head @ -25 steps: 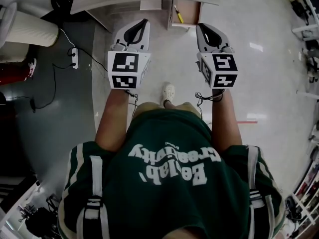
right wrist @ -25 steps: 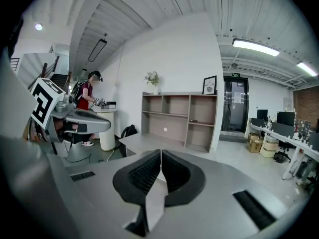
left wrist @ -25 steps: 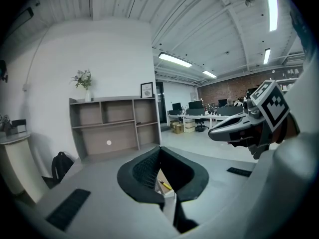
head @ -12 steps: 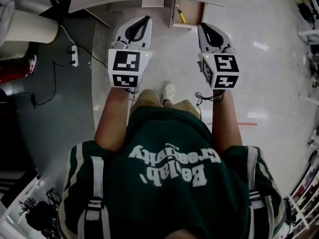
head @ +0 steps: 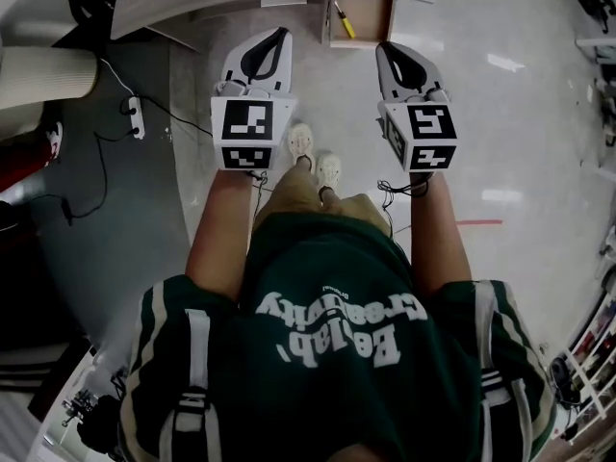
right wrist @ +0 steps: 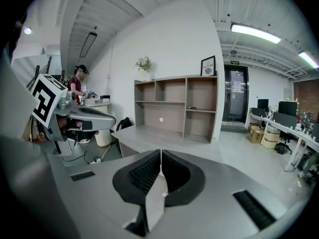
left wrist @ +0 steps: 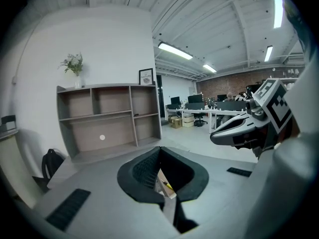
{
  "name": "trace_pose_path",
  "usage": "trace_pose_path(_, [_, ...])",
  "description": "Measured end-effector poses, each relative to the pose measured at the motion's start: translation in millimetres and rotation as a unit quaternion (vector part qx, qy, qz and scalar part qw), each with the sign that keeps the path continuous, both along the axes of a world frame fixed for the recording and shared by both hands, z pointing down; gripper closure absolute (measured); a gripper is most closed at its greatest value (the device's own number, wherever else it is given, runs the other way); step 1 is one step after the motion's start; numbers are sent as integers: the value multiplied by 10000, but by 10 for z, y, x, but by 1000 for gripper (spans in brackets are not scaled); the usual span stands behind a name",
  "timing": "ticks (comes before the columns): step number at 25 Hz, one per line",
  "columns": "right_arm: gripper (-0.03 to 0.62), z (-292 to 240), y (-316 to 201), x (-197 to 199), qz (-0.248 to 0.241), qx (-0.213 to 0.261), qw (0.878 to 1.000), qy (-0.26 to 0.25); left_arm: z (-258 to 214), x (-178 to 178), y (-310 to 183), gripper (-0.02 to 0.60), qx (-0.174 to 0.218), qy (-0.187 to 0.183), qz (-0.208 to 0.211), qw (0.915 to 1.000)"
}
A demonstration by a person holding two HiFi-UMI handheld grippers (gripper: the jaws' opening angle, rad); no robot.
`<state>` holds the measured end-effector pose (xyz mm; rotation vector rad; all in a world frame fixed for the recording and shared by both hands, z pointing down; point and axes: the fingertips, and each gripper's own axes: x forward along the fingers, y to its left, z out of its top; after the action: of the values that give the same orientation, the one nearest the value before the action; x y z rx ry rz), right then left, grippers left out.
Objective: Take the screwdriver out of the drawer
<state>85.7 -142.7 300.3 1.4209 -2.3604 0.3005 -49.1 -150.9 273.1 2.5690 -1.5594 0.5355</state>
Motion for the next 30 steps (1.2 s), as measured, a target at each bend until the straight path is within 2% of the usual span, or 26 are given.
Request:
trace_pose_path(12, [559,687,-892,-249,239,-340,9988,277,680,-25,-1035,565,-60,48,464,9989])
trace_pose_path(20, [559,1259,-1244,-194,210,-490,9977,425,1138,131,-1409,565,-129,166,609,9979])
trace_pose_path(30, [557,2137,-1660,-39,-140,-784,9962,338,1860,360,-1758,565,-322,155,312,9989])
